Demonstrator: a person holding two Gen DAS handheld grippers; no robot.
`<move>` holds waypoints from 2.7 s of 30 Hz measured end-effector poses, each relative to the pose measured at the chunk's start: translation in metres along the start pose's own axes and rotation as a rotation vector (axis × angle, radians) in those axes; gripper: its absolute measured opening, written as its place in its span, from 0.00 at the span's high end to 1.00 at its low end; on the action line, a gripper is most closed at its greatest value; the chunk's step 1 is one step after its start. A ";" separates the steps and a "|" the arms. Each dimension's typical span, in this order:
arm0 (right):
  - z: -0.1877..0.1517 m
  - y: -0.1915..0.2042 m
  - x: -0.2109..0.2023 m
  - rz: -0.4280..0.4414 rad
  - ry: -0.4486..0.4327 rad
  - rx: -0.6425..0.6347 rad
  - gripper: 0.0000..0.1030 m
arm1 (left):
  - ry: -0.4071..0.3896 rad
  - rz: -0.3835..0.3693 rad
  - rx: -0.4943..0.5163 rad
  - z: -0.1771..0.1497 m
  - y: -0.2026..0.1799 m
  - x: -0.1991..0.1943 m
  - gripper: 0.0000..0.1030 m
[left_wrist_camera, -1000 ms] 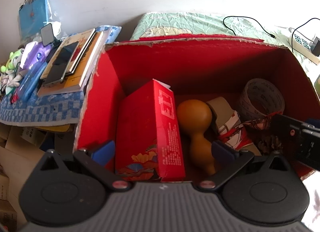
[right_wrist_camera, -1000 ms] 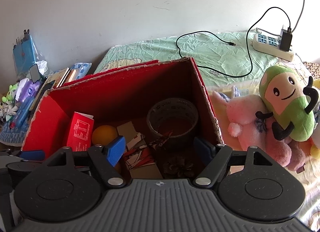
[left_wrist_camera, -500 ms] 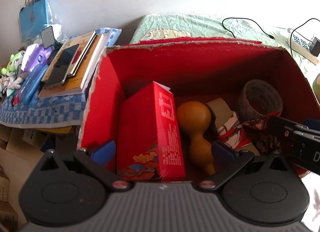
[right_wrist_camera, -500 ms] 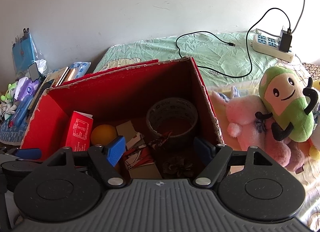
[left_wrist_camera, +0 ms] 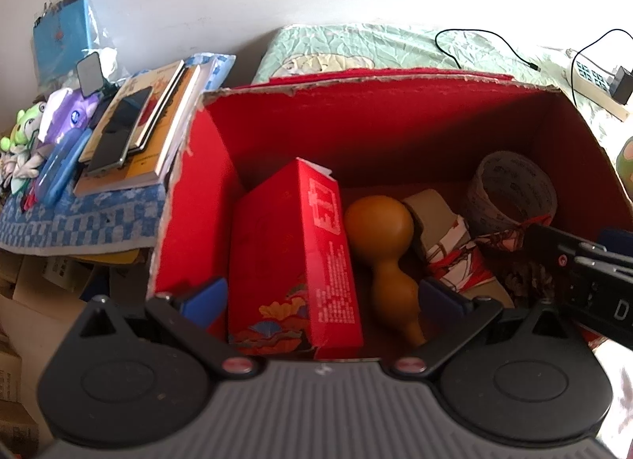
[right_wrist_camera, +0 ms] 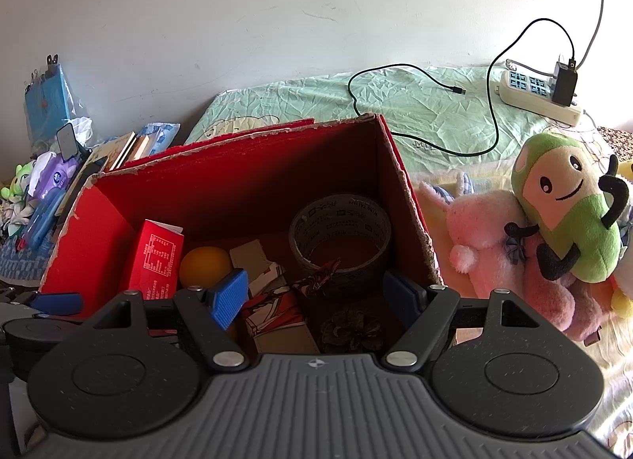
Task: Organize objects
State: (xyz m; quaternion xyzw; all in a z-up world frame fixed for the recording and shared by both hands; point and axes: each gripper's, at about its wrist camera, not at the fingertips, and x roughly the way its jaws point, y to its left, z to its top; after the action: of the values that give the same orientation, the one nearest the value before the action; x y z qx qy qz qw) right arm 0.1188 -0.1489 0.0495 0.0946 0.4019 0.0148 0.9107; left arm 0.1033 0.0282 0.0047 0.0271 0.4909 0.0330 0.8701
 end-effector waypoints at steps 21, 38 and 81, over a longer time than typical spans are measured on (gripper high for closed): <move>-0.008 -0.002 -0.037 0.027 -0.062 0.066 0.29 | -0.074 -0.004 -0.005 -0.009 0.003 -0.035 0.01; -0.006 -0.001 -0.022 0.017 -0.042 0.060 0.29 | -0.046 -0.015 -0.004 -0.004 0.002 -0.021 0.01; 0.001 0.002 0.003 0.009 -0.010 -0.010 0.28 | 0.013 0.022 -0.030 0.000 0.001 0.006 0.01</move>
State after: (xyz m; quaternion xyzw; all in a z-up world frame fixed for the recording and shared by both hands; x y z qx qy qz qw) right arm 0.1214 -0.1466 0.0481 0.0921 0.3970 0.0203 0.9130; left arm 0.1068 0.0297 -0.0004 0.0195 0.4955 0.0502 0.8669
